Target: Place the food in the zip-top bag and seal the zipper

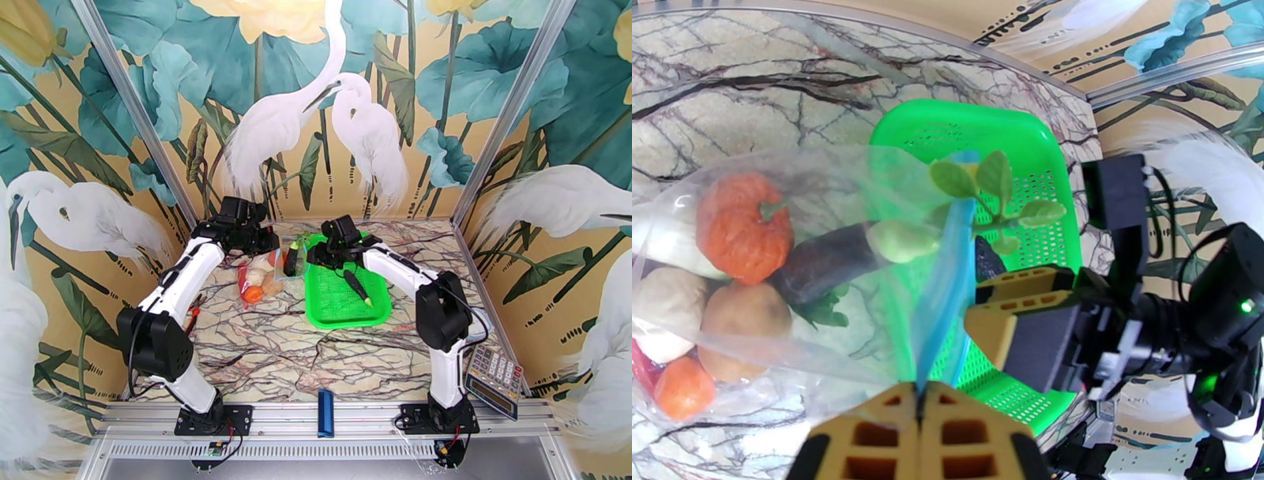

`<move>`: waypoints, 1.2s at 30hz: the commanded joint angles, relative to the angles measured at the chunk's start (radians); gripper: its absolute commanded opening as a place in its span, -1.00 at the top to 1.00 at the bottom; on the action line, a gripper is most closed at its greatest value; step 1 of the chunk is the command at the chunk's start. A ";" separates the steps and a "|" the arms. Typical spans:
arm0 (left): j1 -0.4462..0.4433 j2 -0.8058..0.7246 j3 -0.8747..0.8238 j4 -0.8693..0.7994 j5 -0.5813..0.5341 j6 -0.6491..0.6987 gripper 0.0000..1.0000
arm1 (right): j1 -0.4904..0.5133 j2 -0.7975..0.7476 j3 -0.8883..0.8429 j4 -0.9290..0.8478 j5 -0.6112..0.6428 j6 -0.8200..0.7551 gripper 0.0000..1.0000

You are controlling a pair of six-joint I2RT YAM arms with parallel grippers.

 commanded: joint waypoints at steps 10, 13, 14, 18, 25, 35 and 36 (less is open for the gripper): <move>0.011 0.048 0.025 -0.010 -0.001 0.021 1.00 | 0.007 0.053 0.116 0.067 -0.041 0.053 1.00; 0.014 0.065 0.041 -0.008 -0.002 0.021 1.00 | 0.008 0.071 0.172 0.071 -0.027 0.060 1.00; 0.015 0.069 0.049 -0.010 -0.002 0.023 1.00 | 0.007 0.074 0.190 0.071 -0.018 0.061 1.00; 0.020 0.084 0.130 -0.035 -0.010 0.040 1.00 | 0.007 0.074 0.279 0.048 0.022 0.013 1.00; 0.023 0.014 0.211 -0.078 -0.004 0.041 1.00 | 0.007 0.002 0.354 0.026 -0.030 -0.058 1.00; 0.043 -0.099 -0.204 0.139 -0.046 -0.027 1.00 | -0.014 -0.081 0.013 0.027 -0.015 -0.029 1.00; 0.043 -0.073 -0.198 0.153 -0.035 -0.031 1.00 | -0.016 -0.060 0.025 0.023 -0.010 -0.032 1.00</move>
